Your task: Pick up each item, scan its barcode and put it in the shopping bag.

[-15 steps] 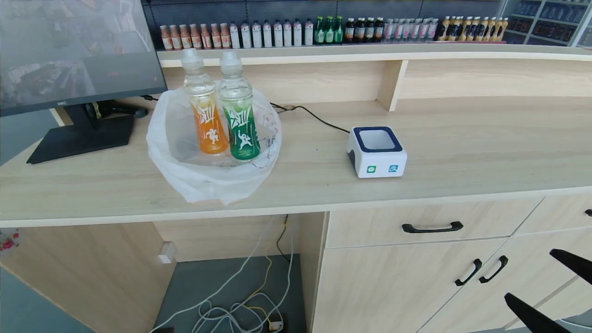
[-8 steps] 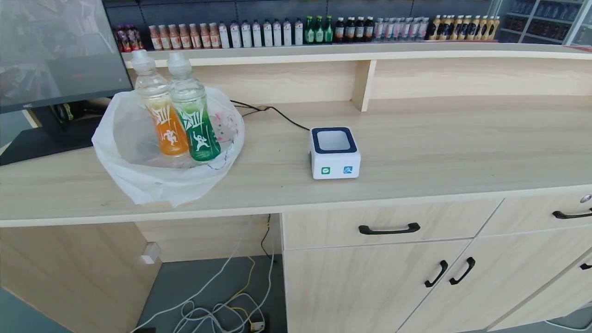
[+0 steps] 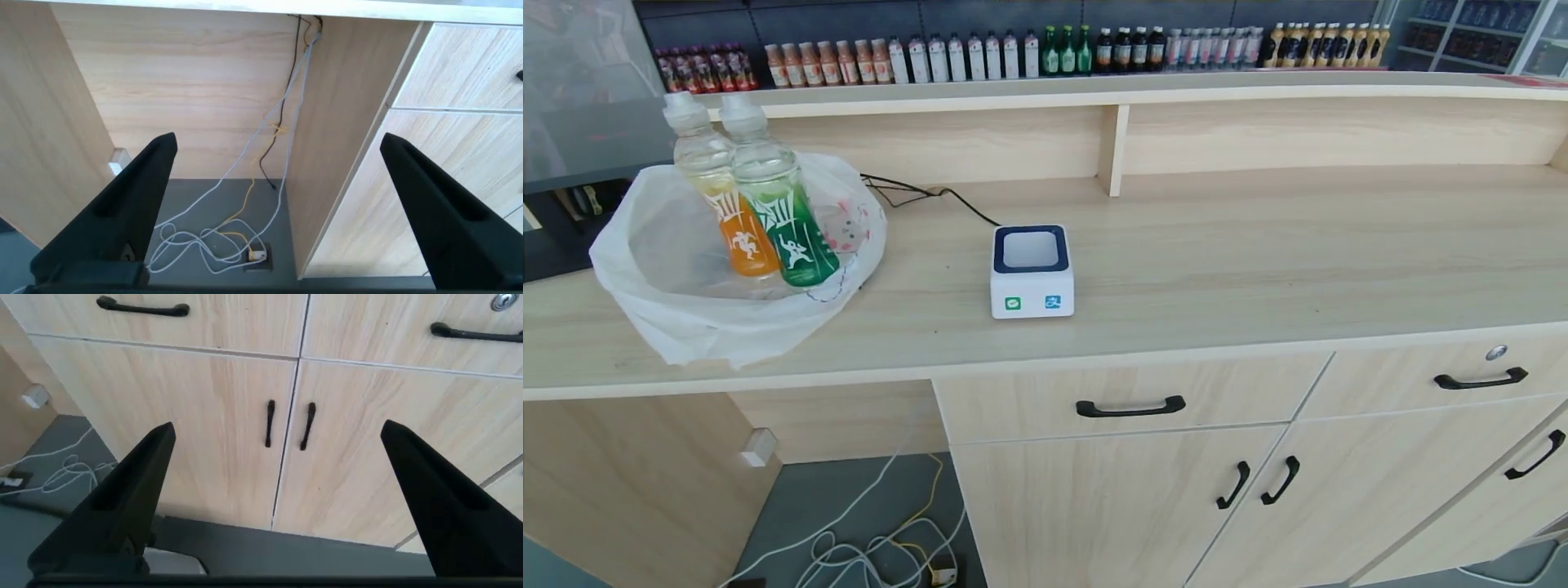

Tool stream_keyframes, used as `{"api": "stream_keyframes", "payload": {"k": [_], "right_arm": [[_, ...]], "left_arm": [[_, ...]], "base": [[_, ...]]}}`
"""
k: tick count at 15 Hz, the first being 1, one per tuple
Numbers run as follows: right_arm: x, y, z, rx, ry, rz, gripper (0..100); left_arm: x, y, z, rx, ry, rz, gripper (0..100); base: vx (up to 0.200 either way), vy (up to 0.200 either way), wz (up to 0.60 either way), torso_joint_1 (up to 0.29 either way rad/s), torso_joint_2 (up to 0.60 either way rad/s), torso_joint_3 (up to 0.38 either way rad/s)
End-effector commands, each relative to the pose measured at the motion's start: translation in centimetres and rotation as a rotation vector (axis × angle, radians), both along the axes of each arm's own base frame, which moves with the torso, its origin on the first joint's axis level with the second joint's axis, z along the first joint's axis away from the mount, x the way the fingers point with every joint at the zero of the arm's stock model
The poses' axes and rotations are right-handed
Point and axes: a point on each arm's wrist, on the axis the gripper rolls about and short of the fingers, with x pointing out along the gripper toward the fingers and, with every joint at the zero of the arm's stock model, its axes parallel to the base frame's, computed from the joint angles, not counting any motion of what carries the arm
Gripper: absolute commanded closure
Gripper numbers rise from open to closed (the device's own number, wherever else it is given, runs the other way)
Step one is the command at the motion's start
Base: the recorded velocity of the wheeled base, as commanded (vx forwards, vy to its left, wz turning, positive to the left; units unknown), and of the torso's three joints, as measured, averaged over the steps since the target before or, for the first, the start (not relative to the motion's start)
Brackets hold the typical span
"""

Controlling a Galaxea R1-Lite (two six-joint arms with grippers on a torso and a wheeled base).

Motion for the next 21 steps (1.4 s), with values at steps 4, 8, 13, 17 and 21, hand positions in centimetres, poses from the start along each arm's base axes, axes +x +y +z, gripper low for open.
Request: {"api": "stream_keyframes", "payload": {"k": [4, 8, 13, 17, 21], "right_arm": [[0.18, 0.11, -0.29, 0.004, 0.017, -0.068, 0], [0.17, 0.11, -0.27, 0.045, 0.018, -0.071, 0], [0.51, 0.25, -0.2, 0.018, 0.057, -0.159, 0], [0.08, 0.16, -0.29, 0.047, 0.002, -0.106, 0], [0.15, 0.14, -0.29, 0.037, 0.012, -0.075, 0]], "left_arm": [[0.0, 0.0, 0.0, -0.004, 0.0, 0.0, 0], [0.0, 0.0, 0.0, 0.0, 0.0, 0.0, 0], [0.0, 0.0, 0.0, 0.001, 0.0, 0.0, 0], [0.0, 0.0, 0.0, 0.0, 0.0, 0.0, 0], [0.0, 0.0, 0.0, 0.0, 0.0, 0.0, 0]], "base": [[0.0, 0.0, 0.0, 0.0, 0.0, 0.0], [0.0, 0.0, 0.0, 0.0, 0.0, 0.0], [0.0, 0.0, 0.0, 0.0, 0.0, 0.0], [0.0, 0.0, 0.0, 0.0, 0.0, 0.0], [0.0, 0.0, 0.0, 0.0, 0.0, 0.0]]}}
